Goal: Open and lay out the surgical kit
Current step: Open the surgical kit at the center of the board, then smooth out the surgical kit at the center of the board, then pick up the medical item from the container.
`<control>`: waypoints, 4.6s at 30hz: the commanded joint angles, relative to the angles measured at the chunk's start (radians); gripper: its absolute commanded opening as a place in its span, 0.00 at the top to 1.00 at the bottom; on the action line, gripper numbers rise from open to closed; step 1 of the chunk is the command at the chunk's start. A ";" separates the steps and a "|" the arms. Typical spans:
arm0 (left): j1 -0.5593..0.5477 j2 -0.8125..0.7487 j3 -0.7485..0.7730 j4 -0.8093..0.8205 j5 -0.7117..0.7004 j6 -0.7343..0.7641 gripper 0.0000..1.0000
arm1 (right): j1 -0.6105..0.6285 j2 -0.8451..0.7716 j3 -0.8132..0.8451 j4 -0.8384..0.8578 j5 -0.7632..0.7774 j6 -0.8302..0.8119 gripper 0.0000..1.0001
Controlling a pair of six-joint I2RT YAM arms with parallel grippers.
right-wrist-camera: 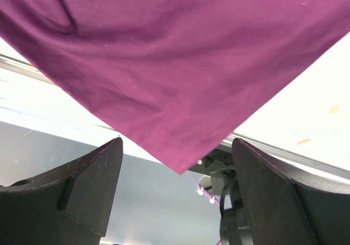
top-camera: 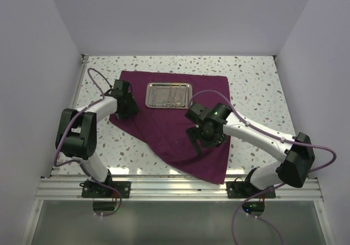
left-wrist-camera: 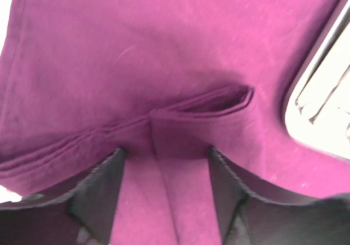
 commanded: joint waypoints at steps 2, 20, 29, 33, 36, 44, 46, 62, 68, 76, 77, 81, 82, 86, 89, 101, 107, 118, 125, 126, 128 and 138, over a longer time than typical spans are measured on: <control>-0.006 0.037 0.049 0.096 0.011 0.009 0.39 | -0.011 -0.044 0.051 -0.072 0.065 0.029 0.15; -0.012 0.129 0.201 0.057 0.025 0.015 0.75 | -0.017 0.042 0.122 -0.086 0.088 0.000 0.15; -0.012 0.113 0.190 0.086 0.070 0.058 1.00 | -0.061 0.055 0.128 -0.072 0.105 -0.035 0.16; -0.012 0.048 0.169 0.065 0.071 0.076 1.00 | -0.109 0.064 0.145 -0.049 0.104 -0.063 0.16; -0.013 -0.039 0.152 0.002 0.068 0.072 1.00 | -0.169 0.072 0.166 -0.025 0.095 -0.086 0.16; -0.030 -0.384 0.002 -0.335 -0.034 0.020 1.00 | -0.277 0.113 0.195 0.058 0.119 -0.094 0.14; -0.032 -0.433 -0.023 -0.436 -0.071 -0.026 1.00 | -0.301 0.118 0.195 0.086 0.113 -0.090 0.13; -0.041 -0.788 -0.112 -0.935 0.008 -0.034 1.00 | -0.710 0.335 0.284 0.273 -0.044 0.075 0.09; -0.052 -0.676 -0.112 -0.935 0.154 0.092 0.73 | -0.750 0.533 0.460 0.282 -0.048 0.086 0.08; -0.115 -0.609 -0.116 -0.932 0.162 0.072 1.00 | -0.808 0.709 0.594 0.429 -0.125 0.135 0.07; -0.115 -0.609 -0.116 -0.932 0.139 0.072 1.00 | -0.810 0.729 0.618 0.417 -0.114 0.138 0.07; -0.113 -0.590 -0.115 -0.932 0.111 0.072 1.00 | -0.813 0.832 0.738 0.380 0.005 0.144 0.07; -0.115 -0.575 -0.116 -0.931 0.087 0.072 1.00 | -0.811 0.851 0.772 0.385 0.019 0.138 0.07; -0.115 -0.541 -0.141 -0.891 0.082 0.075 1.00 | -0.810 0.946 0.861 0.374 0.049 0.134 0.07; -0.115 -0.518 -0.123 -0.879 0.090 0.076 1.00 | -0.811 1.053 0.959 0.342 0.061 0.130 0.08; -0.113 -0.454 -0.002 -0.797 0.073 0.072 1.00 | -0.804 1.230 1.125 0.407 -0.002 0.140 1.00; -0.060 -0.336 0.092 -0.699 0.019 0.115 1.00 | -0.813 1.299 1.295 0.402 0.041 0.167 1.00; 0.102 -0.076 0.248 -0.483 -0.041 0.245 1.00 | -0.847 1.081 1.076 0.400 0.260 0.213 0.38; 0.126 0.008 0.364 -0.369 -0.038 0.248 0.93 | -0.847 0.840 0.972 0.433 0.152 0.147 0.11; 0.126 -0.007 0.364 -0.322 -0.025 0.245 0.90 | -0.827 0.784 0.934 0.437 0.112 0.149 0.13; 0.126 -0.032 0.339 -0.258 0.031 0.235 0.71 | -0.786 0.722 0.880 0.477 0.044 0.134 0.16; 0.125 -0.150 0.117 -0.084 0.200 0.215 0.01 | -0.485 0.809 1.019 0.338 -0.005 0.077 0.88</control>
